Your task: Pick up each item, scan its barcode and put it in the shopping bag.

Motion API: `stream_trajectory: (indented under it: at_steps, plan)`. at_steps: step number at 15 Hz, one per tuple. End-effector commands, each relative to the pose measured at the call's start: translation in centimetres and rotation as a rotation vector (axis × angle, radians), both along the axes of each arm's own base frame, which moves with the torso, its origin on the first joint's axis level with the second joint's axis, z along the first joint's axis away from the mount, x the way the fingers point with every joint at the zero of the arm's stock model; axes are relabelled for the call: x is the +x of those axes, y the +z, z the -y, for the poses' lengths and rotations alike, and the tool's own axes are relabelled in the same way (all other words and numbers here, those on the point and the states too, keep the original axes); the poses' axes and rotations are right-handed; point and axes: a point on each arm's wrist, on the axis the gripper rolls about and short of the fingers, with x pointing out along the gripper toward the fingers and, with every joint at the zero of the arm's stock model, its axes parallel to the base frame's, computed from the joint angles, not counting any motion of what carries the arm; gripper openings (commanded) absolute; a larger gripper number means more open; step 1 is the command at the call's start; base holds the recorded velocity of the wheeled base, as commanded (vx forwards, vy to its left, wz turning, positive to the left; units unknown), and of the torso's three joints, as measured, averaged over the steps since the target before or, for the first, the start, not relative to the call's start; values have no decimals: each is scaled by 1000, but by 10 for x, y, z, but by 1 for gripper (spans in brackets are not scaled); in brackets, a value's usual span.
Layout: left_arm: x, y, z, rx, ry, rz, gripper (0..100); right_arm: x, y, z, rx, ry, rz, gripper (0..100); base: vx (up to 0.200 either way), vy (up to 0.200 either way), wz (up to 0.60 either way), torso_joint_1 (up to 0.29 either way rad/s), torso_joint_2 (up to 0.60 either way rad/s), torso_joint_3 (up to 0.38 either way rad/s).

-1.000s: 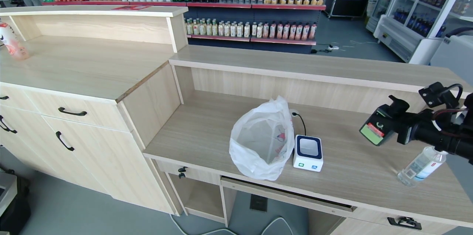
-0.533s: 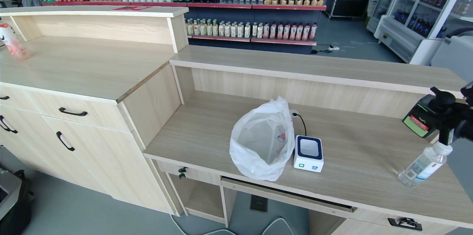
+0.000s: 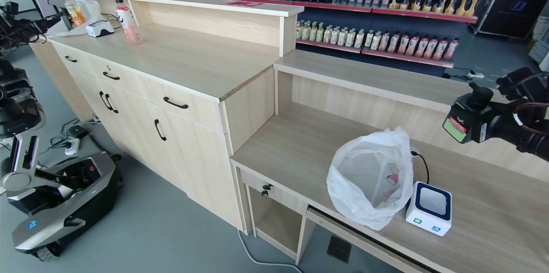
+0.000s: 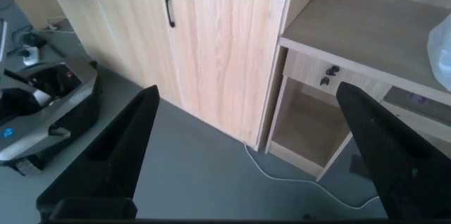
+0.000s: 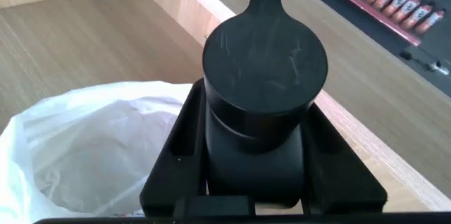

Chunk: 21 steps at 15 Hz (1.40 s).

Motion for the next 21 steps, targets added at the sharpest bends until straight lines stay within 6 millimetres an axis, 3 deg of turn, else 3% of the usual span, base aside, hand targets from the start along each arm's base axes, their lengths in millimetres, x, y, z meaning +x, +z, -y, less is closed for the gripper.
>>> stream_trajectory:
  at_steps: [1,5,7,14,21]
  plan:
    - [0,0,0,0,0,0,100,43,-32,-12,76,55,-87,0,0,0,0,0,0,0]
    - [0,0,0,0,0,0,100,82,-100,-29,183,100,-242,0,0,0,0,0,0,0]
    - [0,0,0,0,0,0,100,92,-121,-36,186,117,-279,0,0,0,0,0,0,0]
    - [0,0,0,0,0,0,100,117,-166,-40,173,128,-322,0,0,0,0,0,0,0]
    - [0,0,0,0,0,0,100,131,-187,-40,120,137,-326,0,0,0,0,0,0,0]
